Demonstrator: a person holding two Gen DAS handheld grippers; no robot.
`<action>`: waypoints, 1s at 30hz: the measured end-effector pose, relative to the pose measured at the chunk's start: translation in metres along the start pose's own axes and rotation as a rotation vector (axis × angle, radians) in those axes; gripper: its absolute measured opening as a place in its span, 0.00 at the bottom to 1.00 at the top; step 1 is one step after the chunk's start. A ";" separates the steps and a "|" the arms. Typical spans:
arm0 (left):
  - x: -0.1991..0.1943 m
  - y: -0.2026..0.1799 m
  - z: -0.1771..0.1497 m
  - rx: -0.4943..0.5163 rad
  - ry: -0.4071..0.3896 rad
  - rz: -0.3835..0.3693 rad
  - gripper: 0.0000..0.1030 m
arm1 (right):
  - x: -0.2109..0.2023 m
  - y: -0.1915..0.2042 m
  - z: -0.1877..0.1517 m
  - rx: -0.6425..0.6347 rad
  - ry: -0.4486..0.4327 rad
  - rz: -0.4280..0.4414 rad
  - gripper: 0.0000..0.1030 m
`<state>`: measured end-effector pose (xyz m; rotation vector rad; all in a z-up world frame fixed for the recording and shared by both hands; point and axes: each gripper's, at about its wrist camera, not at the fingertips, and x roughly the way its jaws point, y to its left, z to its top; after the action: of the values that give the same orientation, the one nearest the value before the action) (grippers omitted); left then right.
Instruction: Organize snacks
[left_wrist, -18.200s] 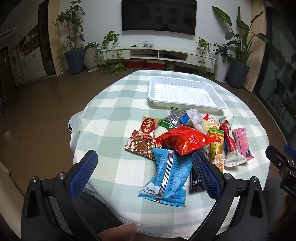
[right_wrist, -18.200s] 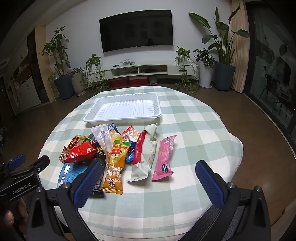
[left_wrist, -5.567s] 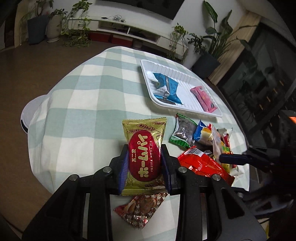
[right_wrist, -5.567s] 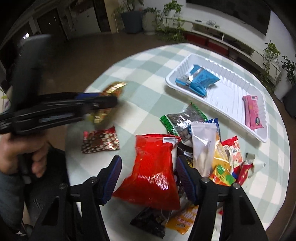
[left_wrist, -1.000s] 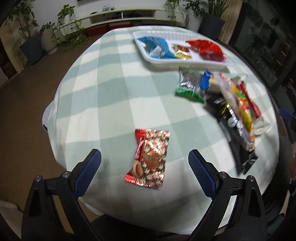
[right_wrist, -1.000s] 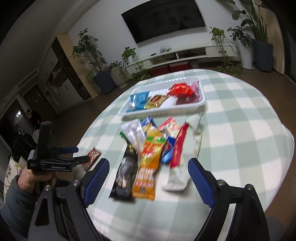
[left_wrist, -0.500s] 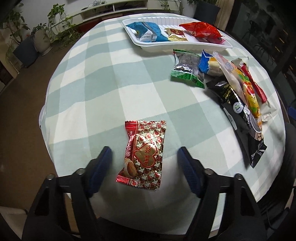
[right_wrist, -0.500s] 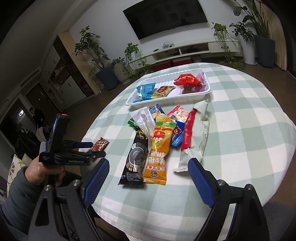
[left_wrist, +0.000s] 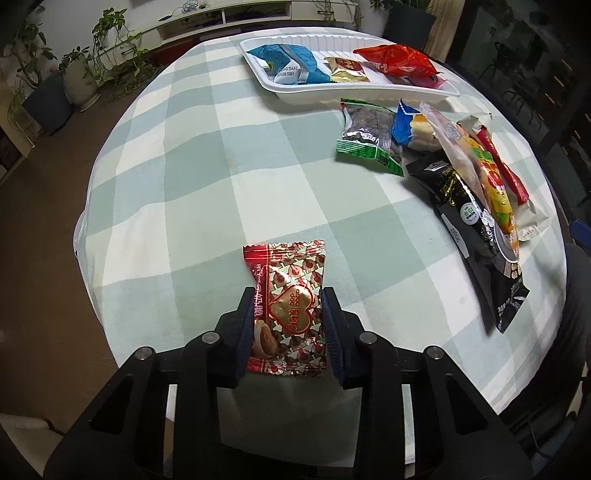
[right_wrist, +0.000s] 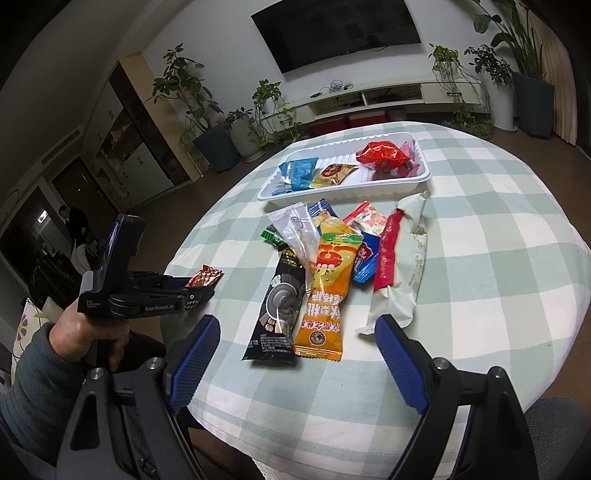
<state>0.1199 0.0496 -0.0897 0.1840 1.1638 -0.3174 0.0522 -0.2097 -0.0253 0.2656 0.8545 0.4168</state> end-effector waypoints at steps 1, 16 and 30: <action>-0.001 0.000 -0.001 0.001 -0.002 -0.003 0.29 | 0.001 0.001 0.000 -0.002 0.002 0.000 0.85; -0.014 -0.021 -0.019 -0.043 -0.076 -0.106 0.21 | 0.027 0.024 0.003 -0.068 0.076 -0.009 0.65; -0.023 -0.013 -0.025 -0.079 -0.137 -0.170 0.17 | 0.066 0.048 0.015 -0.114 0.166 -0.023 0.56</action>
<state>0.0856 0.0479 -0.0777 -0.0061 1.0560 -0.4265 0.0904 -0.1376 -0.0418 0.1166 0.9914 0.4694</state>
